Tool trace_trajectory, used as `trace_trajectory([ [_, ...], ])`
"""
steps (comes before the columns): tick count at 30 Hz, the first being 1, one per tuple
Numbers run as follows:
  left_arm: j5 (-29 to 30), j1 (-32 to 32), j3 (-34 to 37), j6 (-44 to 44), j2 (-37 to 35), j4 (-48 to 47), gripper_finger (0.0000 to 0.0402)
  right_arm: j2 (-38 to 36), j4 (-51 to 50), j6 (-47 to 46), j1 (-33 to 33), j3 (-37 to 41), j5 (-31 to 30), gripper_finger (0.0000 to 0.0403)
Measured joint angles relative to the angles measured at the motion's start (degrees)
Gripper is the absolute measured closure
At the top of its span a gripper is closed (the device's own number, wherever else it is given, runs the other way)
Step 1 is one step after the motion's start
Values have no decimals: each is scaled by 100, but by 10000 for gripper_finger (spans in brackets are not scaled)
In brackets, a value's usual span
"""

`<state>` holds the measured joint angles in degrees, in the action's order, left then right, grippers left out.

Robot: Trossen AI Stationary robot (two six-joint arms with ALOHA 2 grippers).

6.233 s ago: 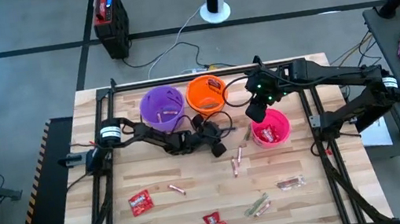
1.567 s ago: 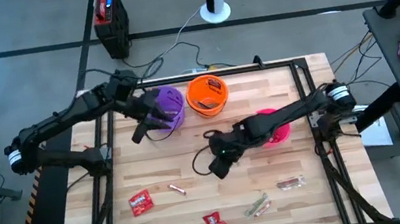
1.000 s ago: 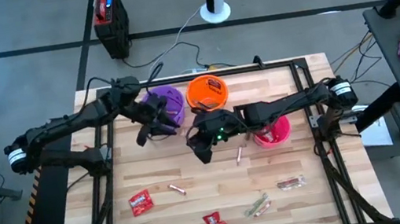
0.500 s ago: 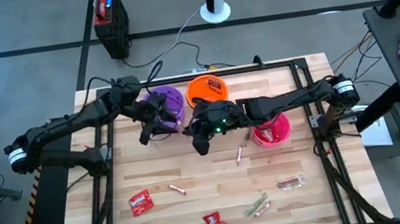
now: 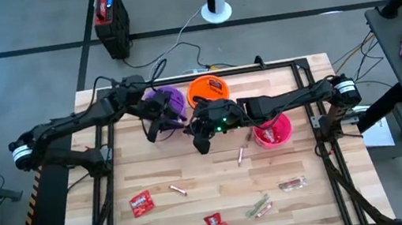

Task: Sort candy by brand, put in halloween buckets
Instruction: Put the white candy into the violet bucket

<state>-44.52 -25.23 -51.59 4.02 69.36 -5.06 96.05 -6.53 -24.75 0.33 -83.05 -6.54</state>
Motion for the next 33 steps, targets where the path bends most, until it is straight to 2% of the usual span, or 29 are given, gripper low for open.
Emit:
trace_trajectory([
  [4,-104,2,-1,98,46,278,303,4,-3,-10,0,0,-3,376],
  [9,-121,-9,-2,62,-8,265,377,4,3,-20,-1,0,-10,367],
  [14,-84,-15,-2,126,-8,252,375,7,3,-54,0,0,-113,321],
  [18,169,-58,-2,186,-20,241,376,7,3,-247,-48,0,-138,291],
  [22,260,-241,-28,338,-30,198,376,-15,-12,-490,-184,0,-94,258],
  [26,532,-515,-262,283,-41,-229,376,-92,-163,-539,-394,0,-16,225],
  [29,1209,-776,-592,-128,-50,-1240,376,-218,-562,-543,-606,-4,176,207],
  [33,3318,-1037,-926,-897,53,-2982,376,-450,-1388,-467,-842,-4,247,195],
])
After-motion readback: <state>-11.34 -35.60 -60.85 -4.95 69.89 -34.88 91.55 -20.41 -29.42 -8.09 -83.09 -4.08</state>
